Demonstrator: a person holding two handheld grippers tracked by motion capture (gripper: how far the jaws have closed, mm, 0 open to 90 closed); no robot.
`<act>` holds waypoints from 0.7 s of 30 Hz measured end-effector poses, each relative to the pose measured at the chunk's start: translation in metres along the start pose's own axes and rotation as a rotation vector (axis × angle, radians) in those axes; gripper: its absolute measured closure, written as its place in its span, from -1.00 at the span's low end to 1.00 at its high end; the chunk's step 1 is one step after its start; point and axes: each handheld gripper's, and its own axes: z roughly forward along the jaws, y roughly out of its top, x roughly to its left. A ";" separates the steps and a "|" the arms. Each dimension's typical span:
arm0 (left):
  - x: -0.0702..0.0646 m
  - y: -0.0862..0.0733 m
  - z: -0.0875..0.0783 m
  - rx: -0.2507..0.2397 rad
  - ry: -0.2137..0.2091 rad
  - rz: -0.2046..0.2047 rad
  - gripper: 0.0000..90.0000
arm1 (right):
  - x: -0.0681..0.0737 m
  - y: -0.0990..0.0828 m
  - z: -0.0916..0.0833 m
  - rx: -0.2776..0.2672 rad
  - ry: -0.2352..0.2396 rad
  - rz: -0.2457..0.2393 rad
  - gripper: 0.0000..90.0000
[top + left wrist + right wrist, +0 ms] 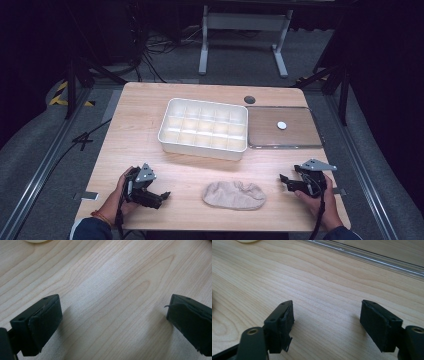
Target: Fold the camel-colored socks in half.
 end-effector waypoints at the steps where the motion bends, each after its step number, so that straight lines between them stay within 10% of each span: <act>1: 0.000 0.000 0.000 0.002 -0.001 0.004 -0.99 | 0.000 0.000 0.000 0.001 -0.008 0.001 -0.43; 21: 0.003 -0.001 -0.001 0.000 -0.020 0.023 -0.99 | 0.031 0.015 -0.012 -0.078 0.107 -0.048 -0.11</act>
